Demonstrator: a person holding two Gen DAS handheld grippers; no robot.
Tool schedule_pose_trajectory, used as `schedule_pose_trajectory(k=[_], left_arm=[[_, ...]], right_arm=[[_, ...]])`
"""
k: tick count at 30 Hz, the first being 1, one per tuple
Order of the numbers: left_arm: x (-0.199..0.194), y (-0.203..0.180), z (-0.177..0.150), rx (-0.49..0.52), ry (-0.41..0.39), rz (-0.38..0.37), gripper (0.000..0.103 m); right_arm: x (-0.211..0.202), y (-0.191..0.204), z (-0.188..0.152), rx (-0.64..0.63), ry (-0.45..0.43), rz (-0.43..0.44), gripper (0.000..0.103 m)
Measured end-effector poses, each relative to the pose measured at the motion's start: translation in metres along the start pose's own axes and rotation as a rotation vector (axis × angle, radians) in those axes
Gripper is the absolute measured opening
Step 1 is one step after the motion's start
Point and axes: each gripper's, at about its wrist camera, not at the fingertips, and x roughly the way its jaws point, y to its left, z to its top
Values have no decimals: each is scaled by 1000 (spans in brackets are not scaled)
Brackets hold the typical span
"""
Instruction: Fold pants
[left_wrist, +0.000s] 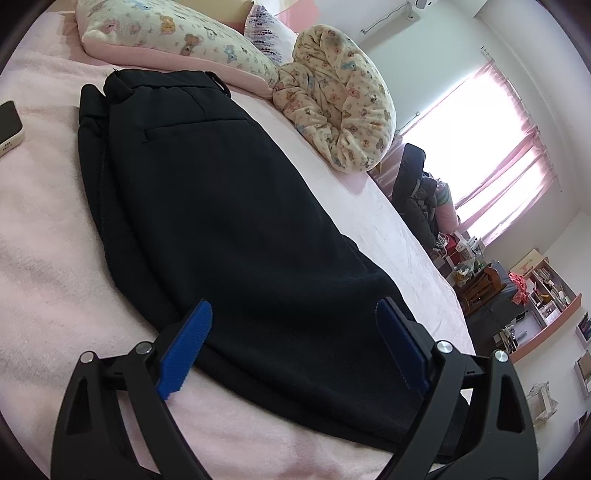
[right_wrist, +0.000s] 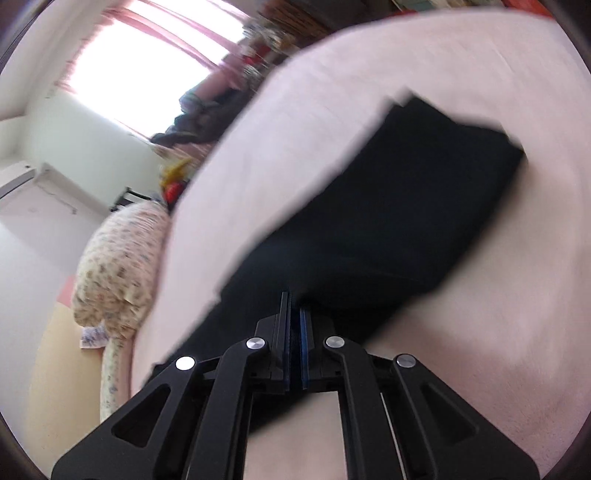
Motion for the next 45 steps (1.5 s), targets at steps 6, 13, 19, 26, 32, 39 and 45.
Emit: schedule_pose_trajectory(k=[6, 13, 19, 26, 32, 39, 45], left_arm=[[0, -1, -1, 2, 0, -1, 91], [-2, 0, 0, -15, 5, -21, 94], [-2, 0, 0, -16, 8, -23, 94], [-2, -1, -1, -11, 8, -19, 94], [-1, -3, -2, -1, 7, -16, 95], [2, -7, -5, 20, 3, 6, 95], [2, -7, -5, 19, 4, 6, 95]], right_arm=[[-13, -30, -12, 53, 99, 26, 16], [-65, -47, 4, 196, -30, 103, 41], [-61, -74, 21, 396, -38, 104, 41], [-68, -80, 29, 404, -144, -66, 41], [-49, -77, 51, 301, -119, -148, 4], [-63, -2, 81, -66, -242, -180, 3], [-30, -46, 96, 21, -121, -359, 3]])
